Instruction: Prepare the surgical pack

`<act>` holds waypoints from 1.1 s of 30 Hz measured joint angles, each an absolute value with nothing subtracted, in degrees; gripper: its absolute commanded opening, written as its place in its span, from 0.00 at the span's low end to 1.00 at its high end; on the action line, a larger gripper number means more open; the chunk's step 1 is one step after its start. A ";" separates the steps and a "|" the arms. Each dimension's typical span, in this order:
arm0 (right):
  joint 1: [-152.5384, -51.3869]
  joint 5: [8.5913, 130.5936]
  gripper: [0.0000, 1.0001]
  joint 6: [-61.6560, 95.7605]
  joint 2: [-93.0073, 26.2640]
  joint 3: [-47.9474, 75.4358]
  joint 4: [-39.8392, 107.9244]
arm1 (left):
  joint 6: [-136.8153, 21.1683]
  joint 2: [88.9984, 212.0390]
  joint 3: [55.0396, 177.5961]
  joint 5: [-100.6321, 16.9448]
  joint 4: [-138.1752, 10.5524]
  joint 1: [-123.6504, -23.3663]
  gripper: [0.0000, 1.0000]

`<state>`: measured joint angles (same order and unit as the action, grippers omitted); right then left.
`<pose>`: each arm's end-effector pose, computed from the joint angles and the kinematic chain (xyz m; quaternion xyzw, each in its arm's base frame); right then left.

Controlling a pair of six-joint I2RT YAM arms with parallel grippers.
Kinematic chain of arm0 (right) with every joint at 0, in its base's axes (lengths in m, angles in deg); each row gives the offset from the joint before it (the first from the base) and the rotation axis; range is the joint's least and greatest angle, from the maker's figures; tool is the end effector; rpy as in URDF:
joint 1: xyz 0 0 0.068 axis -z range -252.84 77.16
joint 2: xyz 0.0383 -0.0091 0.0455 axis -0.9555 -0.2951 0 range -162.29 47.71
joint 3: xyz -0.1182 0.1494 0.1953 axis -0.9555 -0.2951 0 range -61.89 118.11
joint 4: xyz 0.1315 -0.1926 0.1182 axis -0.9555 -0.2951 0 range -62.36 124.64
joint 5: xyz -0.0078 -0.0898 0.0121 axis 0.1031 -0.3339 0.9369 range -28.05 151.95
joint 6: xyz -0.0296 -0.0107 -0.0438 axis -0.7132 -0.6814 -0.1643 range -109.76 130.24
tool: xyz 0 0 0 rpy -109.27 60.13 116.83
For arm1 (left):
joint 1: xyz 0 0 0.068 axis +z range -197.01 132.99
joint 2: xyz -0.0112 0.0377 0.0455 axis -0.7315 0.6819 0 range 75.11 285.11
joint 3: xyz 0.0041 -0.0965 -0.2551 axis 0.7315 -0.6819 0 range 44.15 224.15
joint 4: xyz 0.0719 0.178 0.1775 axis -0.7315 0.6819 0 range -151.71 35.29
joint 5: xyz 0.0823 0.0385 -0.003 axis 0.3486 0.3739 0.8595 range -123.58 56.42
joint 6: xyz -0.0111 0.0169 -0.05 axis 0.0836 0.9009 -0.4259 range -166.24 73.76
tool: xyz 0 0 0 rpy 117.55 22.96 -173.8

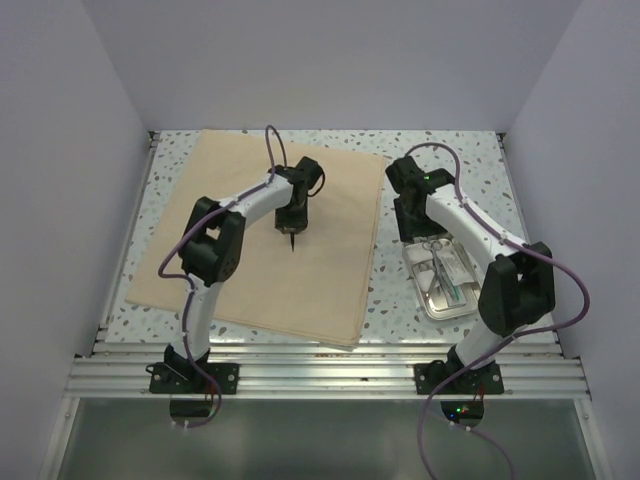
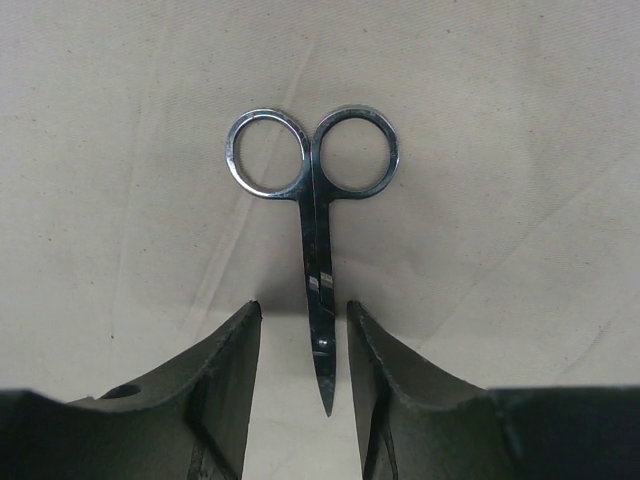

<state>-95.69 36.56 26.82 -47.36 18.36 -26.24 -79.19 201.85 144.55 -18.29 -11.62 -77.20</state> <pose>0.3025 0.1108 0.2690 -0.0257 0.9680 -0.1643 0.1879 0.3931 -0.2180 0.1648 -0.0393 0.9835 0.0513 0.1690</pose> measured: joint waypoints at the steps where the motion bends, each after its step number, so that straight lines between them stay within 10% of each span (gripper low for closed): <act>1: -95.69 36.87 0.61 26.73 -47.36 18.36 -26.22 | -79.63 201.98 144.72 -18.29 -11.38 -77.20 0.34; 9: -95.71 42.42 0.61 26.60 -47.38 20.65 -26.20 | -78.82 201.09 142.60 -21.86 -15.08 -77.09 0.00; 33: -99.60 90.35 0.68 61.11 -69.00 20.46 18.21 | -75.22 186.66 125.14 -40.92 -19.93 -74.01 0.00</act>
